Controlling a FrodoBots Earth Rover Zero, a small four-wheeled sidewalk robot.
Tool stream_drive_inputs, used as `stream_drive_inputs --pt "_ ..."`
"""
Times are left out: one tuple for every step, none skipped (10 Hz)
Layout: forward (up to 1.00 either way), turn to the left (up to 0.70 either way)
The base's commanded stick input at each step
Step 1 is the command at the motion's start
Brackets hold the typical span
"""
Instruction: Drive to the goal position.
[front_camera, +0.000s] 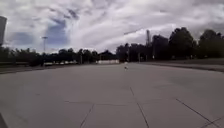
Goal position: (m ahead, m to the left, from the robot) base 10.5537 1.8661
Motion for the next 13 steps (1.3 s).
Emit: stream_drive_inputs --pt "0.7 0.01" --pt "0.7 0.01" --pt "0.7 0.01" --pt "0.7 0.01" --pt "0.7 0.01" --pt "0.7 0.01" --pt "0.7 0.01" --pt "0.7 0.01" --pt "0.7 0.01" --pt "0.7 0.01" --pt "0.7 0.01" --pt "0.7 0.01" --pt "0.7 0.01"
